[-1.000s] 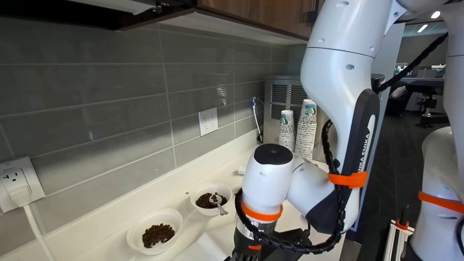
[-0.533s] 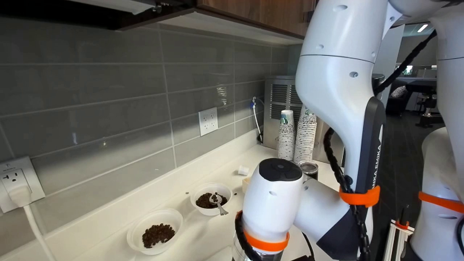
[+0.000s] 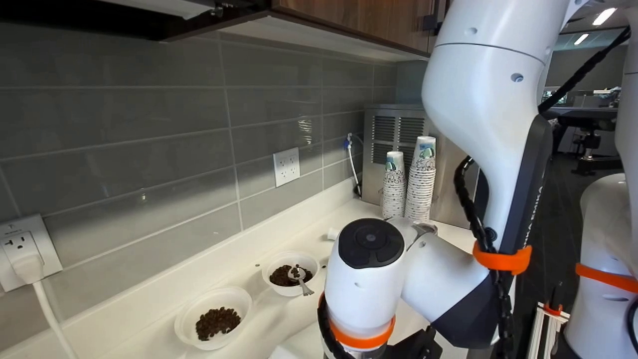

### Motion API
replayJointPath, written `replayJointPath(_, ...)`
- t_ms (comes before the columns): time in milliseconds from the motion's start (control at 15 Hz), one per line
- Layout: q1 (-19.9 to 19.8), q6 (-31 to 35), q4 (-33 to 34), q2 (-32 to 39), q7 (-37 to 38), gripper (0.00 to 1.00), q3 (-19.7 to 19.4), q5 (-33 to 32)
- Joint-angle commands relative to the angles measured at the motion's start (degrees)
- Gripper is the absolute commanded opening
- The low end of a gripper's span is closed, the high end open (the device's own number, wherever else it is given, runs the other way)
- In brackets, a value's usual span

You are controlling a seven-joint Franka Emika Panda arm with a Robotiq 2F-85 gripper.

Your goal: Wipe a portion of the counter using the paper towel

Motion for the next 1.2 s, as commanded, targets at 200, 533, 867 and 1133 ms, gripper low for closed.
replayJointPath(200, -2.9, -15.8, -1.2, -0.4, -5.9, 0.01, 0.7, 7.7)
replayJointPath(533, -2.5, -12.0, -1.2, 0.1, -26.4, 0.01, 3.2, 26.8)
replayJointPath(867, -0.8, -12.1, -0.7, -0.4, -47.6, 0.01, 8.1, 48.4)
replayJointPath(1133, 4.2, -12.3, -0.2, -1.7, -55.8, 0.01, 8.8, 59.8)
